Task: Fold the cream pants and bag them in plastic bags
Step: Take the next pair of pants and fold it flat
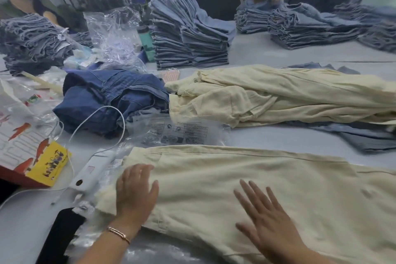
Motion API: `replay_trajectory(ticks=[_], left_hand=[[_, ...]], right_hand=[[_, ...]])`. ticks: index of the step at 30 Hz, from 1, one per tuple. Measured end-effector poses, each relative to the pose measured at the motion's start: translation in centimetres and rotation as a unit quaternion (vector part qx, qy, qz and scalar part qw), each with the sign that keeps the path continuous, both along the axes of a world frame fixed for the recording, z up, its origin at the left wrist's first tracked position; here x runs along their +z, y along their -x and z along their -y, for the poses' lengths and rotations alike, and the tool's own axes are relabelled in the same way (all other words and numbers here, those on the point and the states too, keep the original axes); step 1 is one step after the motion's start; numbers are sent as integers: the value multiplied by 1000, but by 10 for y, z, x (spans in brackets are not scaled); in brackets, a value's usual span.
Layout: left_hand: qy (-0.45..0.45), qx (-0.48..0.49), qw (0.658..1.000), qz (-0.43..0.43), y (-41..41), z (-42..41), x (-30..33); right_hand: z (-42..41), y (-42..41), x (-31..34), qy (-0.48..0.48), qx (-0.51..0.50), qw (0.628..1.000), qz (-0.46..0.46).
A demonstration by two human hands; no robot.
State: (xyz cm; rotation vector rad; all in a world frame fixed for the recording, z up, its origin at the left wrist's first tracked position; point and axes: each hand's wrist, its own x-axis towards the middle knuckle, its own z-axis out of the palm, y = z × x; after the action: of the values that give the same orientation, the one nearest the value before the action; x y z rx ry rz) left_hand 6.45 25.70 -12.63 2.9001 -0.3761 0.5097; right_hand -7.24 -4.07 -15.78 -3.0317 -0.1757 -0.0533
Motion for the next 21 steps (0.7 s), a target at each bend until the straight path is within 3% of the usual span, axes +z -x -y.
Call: replay_trajectory(ticks=[3,5,7,10,11,14,16,19,21], left_hand=[[-31,-168,982,-85,45,65,-23],[-93,-191,961,-179,59,85,-32],[-143,-184,948,-215,61,87,-38],[-145,-172,958,-179,52,78,-50],[-134,-174,950,-221,52,79,-50],[-116,-164,958,-206,48,87,-53],[-127,-123,950,-258,49,91,-44],[-156,-101,949,-255,55,109,-23],[-105,-66,964,-234,59,129,-14]], right_hand=[[-16,17,-22,37,61,997,4],[-10,18,-28,71,50,996,19],[5,22,-26,83,33,996,16],[50,37,-24,89,-16,996,3],[70,43,-22,73,-51,996,-8],[126,60,-10,58,-148,985,-70],[162,74,-14,57,-155,984,-67],[212,102,-22,56,-214,975,-26],[254,133,-21,30,-283,955,-84]])
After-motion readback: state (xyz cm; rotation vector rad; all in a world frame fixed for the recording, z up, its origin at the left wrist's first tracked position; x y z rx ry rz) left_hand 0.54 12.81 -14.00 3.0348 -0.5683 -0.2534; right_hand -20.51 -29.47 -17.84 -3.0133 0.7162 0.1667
